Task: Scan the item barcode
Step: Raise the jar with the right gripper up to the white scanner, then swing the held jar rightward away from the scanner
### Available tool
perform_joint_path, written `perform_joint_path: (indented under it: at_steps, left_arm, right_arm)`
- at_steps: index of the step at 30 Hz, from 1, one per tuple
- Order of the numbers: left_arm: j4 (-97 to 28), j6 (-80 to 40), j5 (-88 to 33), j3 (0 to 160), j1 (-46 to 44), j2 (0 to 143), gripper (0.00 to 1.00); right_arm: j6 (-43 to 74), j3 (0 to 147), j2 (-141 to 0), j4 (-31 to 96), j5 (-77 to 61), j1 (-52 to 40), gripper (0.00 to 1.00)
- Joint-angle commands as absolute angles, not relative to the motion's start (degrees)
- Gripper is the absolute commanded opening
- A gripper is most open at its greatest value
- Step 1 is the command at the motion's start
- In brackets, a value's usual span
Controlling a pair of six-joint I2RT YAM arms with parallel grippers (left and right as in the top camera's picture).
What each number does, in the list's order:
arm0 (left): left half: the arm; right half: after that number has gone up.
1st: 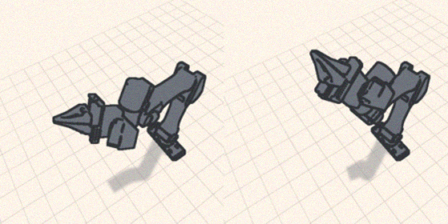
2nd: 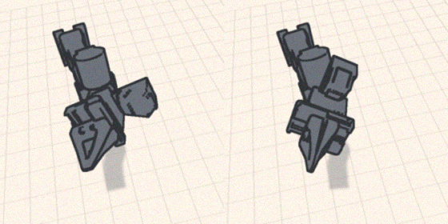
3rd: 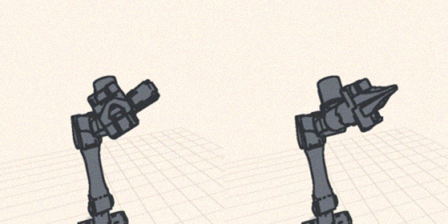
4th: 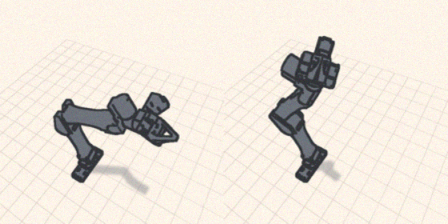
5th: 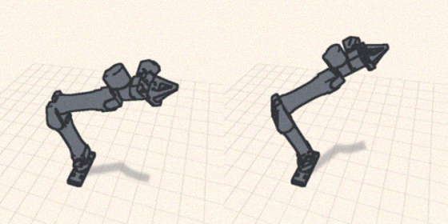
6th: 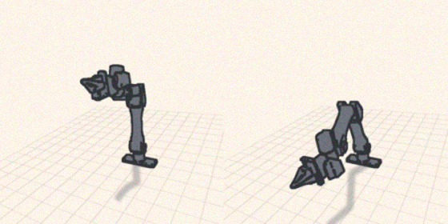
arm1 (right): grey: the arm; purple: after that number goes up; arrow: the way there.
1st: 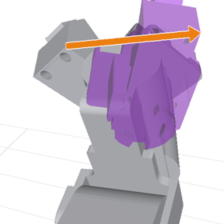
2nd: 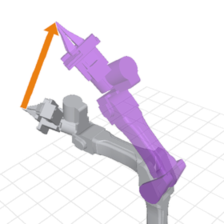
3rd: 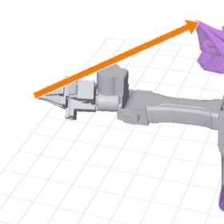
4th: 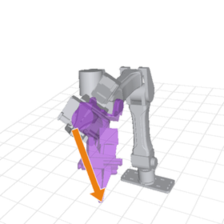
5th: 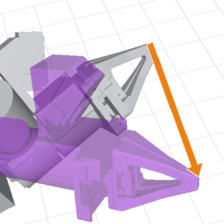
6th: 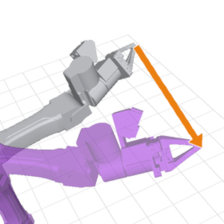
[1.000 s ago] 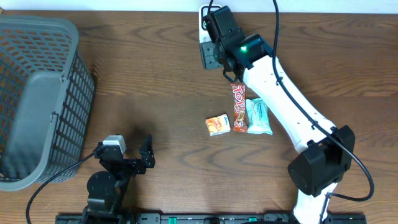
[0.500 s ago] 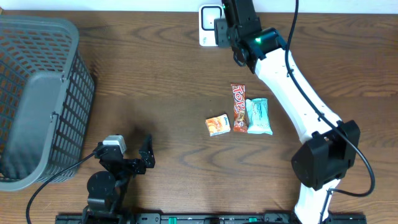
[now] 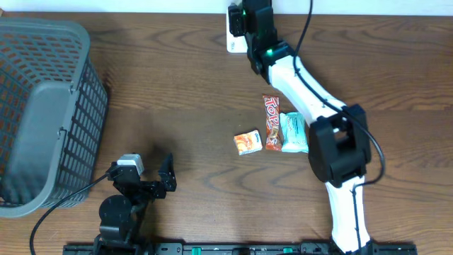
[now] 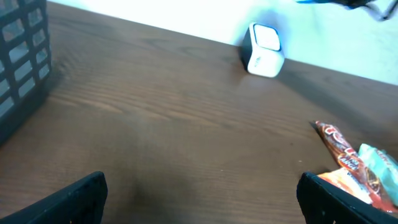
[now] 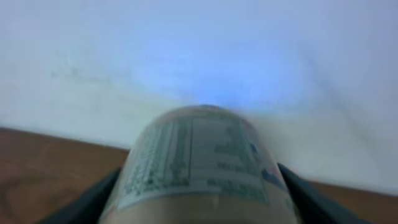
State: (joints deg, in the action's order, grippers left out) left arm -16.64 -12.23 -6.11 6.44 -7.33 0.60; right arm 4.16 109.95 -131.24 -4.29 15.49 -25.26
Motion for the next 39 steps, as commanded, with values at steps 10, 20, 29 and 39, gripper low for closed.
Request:
perform_joint_path:
  at_steps: [10, 20, 29, 39]
  left_arm:
    - [-18.44, -12.78, -6.87, 5.67, -7.18, 0.23, 0.98]
    - [-18.44, -12.78, -6.87, 5.67, -7.18, 0.23, 0.98]
    - [-18.44, -12.78, -6.87, 5.67, -7.20, 0.23, 0.98]
    - [-18.44, -12.78, -6.87, 5.67, -7.20, 0.23, 0.98]
  right_arm:
    - [-0.93, 110.89, -138.89, -14.17, 16.69, -25.17, 0.41]
    - [-2.28, 110.89, -138.89, -13.63, 17.19, -24.80, 0.40]
    - [-2.42, 110.89, -133.62, -6.50, 18.11, -24.84, 0.39]
    - [6.42, 110.89, -117.38, 25.23, 18.13, -24.16, 0.43]
